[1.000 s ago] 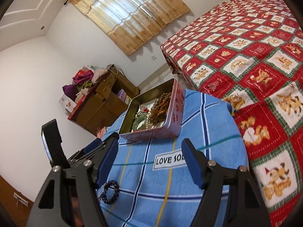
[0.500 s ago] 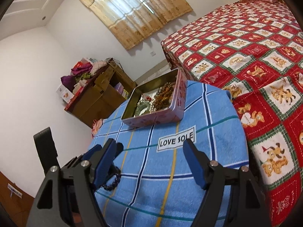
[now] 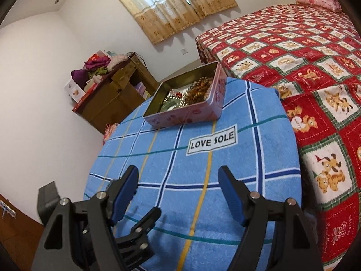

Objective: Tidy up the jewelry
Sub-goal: 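Move both tools back toward the silver bangle and purple bead bracelet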

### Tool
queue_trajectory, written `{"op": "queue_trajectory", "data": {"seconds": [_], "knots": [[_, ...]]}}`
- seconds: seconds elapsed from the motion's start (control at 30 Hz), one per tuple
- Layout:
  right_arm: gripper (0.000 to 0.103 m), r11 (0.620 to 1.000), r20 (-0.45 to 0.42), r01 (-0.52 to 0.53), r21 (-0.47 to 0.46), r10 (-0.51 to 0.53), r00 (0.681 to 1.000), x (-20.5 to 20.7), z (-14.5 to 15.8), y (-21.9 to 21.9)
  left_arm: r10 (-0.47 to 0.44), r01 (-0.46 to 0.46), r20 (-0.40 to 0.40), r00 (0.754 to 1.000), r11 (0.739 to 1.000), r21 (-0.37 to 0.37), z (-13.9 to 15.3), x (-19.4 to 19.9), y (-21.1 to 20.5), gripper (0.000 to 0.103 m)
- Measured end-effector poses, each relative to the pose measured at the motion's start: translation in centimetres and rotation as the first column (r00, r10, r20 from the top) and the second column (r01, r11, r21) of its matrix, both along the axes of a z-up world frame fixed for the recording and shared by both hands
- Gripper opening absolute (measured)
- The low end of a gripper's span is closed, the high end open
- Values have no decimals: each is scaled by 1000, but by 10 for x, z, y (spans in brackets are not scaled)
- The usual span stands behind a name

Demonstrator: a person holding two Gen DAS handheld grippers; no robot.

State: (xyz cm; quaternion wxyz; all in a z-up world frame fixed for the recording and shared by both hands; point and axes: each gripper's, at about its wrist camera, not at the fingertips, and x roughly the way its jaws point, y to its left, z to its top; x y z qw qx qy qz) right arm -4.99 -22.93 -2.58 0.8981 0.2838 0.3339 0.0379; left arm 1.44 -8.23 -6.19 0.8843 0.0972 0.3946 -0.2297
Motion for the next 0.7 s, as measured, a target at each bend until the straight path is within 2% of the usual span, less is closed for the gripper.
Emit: {"op": "queue_trajectory", "data": {"seconds": [0.13, 0.3, 0.47, 0.7], "knots": [[76, 1000, -19, -23, -7, 23, 1000, 0, -5, 6, 16, -16, 5, 1000, 999, -33, 2, -8, 19, 69], [76, 998, -21, -62, -26, 62, 998, 0, -6, 17, 115, -115, -3, 993, 993, -27, 1, -3, 56, 69], [68, 992, -14, -116, -50, 116, 993, 1, -5, 35, 266, -268, -70, 962, 963, -36, -6, 10, 98, 69], [67, 981, -21, -180, -78, 178, 984, 2, -5, 55, 341, -343, -70, 937, 939, -20, -9, 16, 123, 69]]}}
